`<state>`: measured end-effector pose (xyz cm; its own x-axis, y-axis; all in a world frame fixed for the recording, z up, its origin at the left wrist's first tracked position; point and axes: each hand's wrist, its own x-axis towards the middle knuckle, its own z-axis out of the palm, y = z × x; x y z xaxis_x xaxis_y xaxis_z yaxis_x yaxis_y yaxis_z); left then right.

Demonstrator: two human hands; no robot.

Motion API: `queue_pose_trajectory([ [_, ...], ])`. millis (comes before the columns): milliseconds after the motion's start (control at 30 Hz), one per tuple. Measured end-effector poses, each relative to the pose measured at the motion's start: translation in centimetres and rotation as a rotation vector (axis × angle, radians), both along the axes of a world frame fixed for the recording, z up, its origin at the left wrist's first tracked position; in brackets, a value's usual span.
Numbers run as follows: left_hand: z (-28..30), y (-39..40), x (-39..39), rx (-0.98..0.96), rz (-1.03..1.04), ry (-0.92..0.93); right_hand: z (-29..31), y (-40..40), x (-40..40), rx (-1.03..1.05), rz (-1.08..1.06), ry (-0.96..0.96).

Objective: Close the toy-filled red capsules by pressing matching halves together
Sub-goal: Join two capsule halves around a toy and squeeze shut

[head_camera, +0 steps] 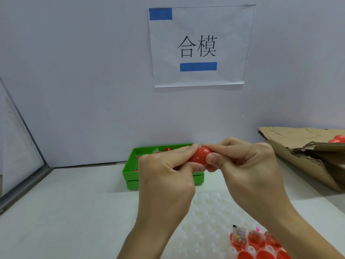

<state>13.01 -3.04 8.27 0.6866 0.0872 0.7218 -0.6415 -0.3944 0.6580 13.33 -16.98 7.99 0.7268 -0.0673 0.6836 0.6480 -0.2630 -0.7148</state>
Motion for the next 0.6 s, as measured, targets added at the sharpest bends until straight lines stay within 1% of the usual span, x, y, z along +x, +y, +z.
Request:
queue_pose_trajectory([
  [100, 0.05, -0.14, -0.17, -0.033, -0.081, -0.015, 0.52, -0.06, -0.22, 0.106, 0.103, 0.058],
  [200, 0.17, -0.02, -0.04, -0.149, -0.251, 0.074, 1.04, -0.35, -0.41, 0.221, 0.206, 0.126],
  [300, 0.42, 0.28, -0.01, -0.212, -0.364, 0.114, 1.01, -0.39, -0.42, 0.262, 0.252, 0.172],
  [467, 0.51, 0.43, 0.15, -0.263, -0.434, 0.137, 0.63, -0.73, -0.03, 0.288, 0.315, 0.236],
  [600, 0.54, 0.7, 0.26, -0.269, -0.443, 0.151, 0.76, -0.97, -0.04, 0.273, 0.323, 0.263],
])
